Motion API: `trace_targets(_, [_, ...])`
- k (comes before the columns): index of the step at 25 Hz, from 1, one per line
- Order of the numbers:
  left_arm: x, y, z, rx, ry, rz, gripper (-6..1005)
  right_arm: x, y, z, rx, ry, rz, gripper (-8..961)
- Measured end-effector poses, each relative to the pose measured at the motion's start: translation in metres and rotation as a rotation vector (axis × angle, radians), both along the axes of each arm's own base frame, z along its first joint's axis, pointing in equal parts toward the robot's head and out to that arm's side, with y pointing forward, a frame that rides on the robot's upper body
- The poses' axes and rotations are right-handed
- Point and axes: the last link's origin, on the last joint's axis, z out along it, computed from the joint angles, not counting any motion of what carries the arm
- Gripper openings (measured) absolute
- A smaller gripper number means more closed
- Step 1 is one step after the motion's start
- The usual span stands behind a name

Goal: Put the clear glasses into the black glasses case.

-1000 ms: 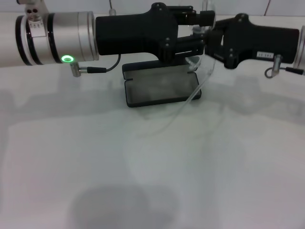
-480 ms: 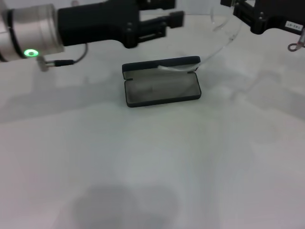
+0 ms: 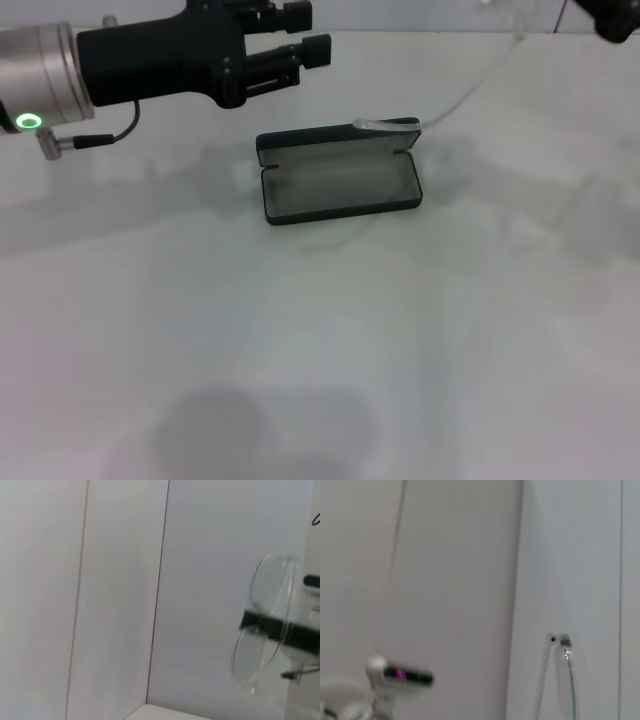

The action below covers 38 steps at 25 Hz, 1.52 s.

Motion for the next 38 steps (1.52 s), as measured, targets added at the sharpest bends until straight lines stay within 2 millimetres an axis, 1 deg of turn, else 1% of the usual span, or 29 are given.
trace_targets(3, [0.001, -0.001, -0.004, -0.011, 0.009, -0.003, 483, -0.005, -0.003, 0.004, 0.015, 0.05, 0.036, 152])
trace_targets(7, [0.008, -0.003, -0.02, -0.051, 0.037, -0.026, 483, -0.008, -0.001, 0.0, 0.03, 0.095, 0.045, 155])
trace_targets(10, [0.016, -0.006, -0.037, -0.093, 0.078, -0.054, 483, -0.013, 0.006, -0.011, 0.036, 0.109, 0.049, 157])
trace_targets(12, [0.02, -0.007, -0.043, -0.114, 0.097, -0.07, 484, -0.015, 0.009, -0.016, 0.039, 0.101, 0.047, 158])
trace_targets(15, [0.027, -0.011, -0.051, -0.152, 0.105, -0.1, 484, -0.02, 0.02, -0.029, 0.038, 0.06, 0.012, 160])
trace_targets(20, [0.033, -0.014, -0.051, -0.171, 0.091, -0.139, 485, -0.023, 0.032, -0.047, 0.037, -0.011, -0.039, 164])
trace_targets(26, [0.034, -0.011, -0.044, -0.149, 0.076, -0.141, 485, -0.021, 0.038, -0.064, 0.031, -0.113, -0.071, 168])
trace_targets(33, [0.036, -0.009, -0.039, -0.122, 0.082, -0.158, 486, -0.015, 0.038, -0.074, 0.02, -0.205, -0.068, 173])
trace_targets(38, [0.036, -0.008, -0.038, -0.114, 0.078, -0.156, 487, -0.008, 0.036, -0.076, 0.002, -0.242, -0.081, 176])
